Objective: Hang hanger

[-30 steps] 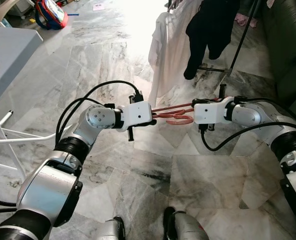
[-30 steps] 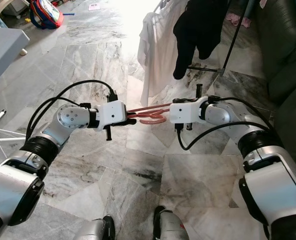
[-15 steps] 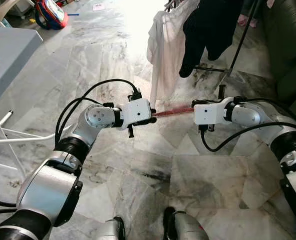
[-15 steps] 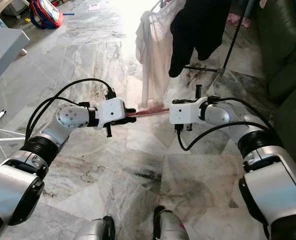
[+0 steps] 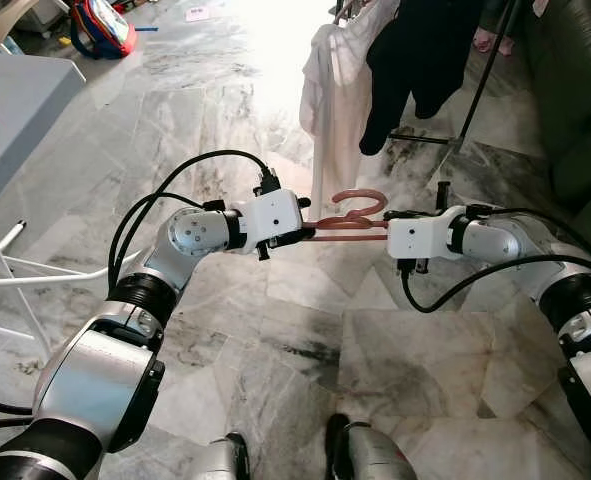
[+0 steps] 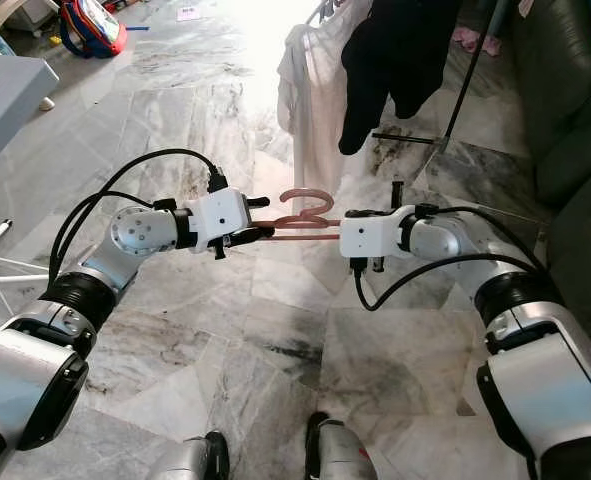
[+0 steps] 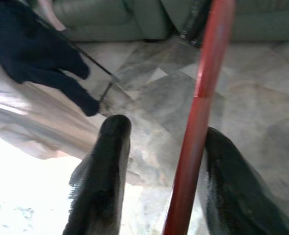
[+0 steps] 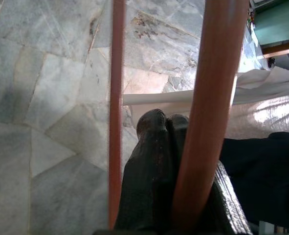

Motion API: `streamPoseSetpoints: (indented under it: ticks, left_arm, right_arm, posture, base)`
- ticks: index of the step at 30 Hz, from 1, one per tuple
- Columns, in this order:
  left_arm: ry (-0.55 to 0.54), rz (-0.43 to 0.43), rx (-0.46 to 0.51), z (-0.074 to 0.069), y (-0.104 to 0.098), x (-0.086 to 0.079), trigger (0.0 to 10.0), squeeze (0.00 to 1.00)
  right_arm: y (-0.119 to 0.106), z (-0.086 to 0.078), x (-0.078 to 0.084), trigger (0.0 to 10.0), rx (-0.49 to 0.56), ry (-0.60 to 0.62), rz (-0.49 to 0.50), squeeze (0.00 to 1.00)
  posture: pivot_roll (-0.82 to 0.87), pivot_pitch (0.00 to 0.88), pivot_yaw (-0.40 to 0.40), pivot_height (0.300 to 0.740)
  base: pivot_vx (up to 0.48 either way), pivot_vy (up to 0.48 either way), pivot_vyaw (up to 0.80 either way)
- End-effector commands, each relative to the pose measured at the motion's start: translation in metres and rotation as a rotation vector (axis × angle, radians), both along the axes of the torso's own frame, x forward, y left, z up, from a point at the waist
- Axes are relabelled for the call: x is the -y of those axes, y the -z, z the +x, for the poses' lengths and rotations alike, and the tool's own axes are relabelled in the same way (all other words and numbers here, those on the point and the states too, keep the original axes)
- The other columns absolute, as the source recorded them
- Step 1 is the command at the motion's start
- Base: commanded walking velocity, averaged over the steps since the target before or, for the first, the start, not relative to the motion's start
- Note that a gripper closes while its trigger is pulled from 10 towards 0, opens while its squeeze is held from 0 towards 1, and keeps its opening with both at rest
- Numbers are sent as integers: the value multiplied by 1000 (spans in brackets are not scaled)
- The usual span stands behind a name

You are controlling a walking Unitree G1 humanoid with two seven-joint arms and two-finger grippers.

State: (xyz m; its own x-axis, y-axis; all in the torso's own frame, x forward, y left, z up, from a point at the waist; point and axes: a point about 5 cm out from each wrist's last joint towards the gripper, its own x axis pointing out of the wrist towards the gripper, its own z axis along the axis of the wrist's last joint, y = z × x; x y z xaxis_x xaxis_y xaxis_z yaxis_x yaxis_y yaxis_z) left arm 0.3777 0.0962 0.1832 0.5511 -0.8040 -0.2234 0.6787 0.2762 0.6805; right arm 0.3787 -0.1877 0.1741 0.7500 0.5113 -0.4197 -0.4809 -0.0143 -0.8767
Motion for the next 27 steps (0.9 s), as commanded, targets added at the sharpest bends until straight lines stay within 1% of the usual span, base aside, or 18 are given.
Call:
streamPoseSetpoints:
  ticks: [1,3,4,6,9,10,12,27]
  left_arm:
    - [-23,-11,33,2,-6,-7,10000,1000]
    - [-18,-26,23,2,-7,-7,10000,1000]
    - [-5,-26,-5,1,-4,-8,10000,1000]
    - [26,-3,-52,-3,4,-10,10000,1000]
    - [44,28,-94,-7,15,-12,10000,1000]
    - [66,48,-122,-10,21,-13,10000,1000]
    - [90,62,-147,-14,28,-14,10000,1000]
    - [92,60,-154,-15,29,-14,10000,1000]
  right_arm:
    - [8,-3,5,0,-38,24,9,0]
    - [10,-3,7,0,-44,43,31,0]
    - [13,-4,9,0,-54,69,65,0]
    - [18,-6,11,0,-70,96,103,0]
    - [23,-7,12,0,-77,113,122,0]
    - [25,-8,14,0,-81,126,130,0]
    - [29,-9,16,0,-88,153,151,0]
    - [31,-10,17,0,-90,164,158,0]
  posture:
    - [-39,235,13,740]
    - [-39,235,11,740]
    - [-39,236,11,740]
    - [-41,237,12,740]
    - [-44,238,13,740]
    - [-46,239,13,740]
    - [-50,241,16,740]
    - [-52,241,16,740]
  base:
    - [0,0,0]
    - [0,0,0]
    - [0,0,0]
    - [0,0,0]
    - [0,0,0]
    - [0,0,0]
    - [0,0,0]
    - [0,0,0]
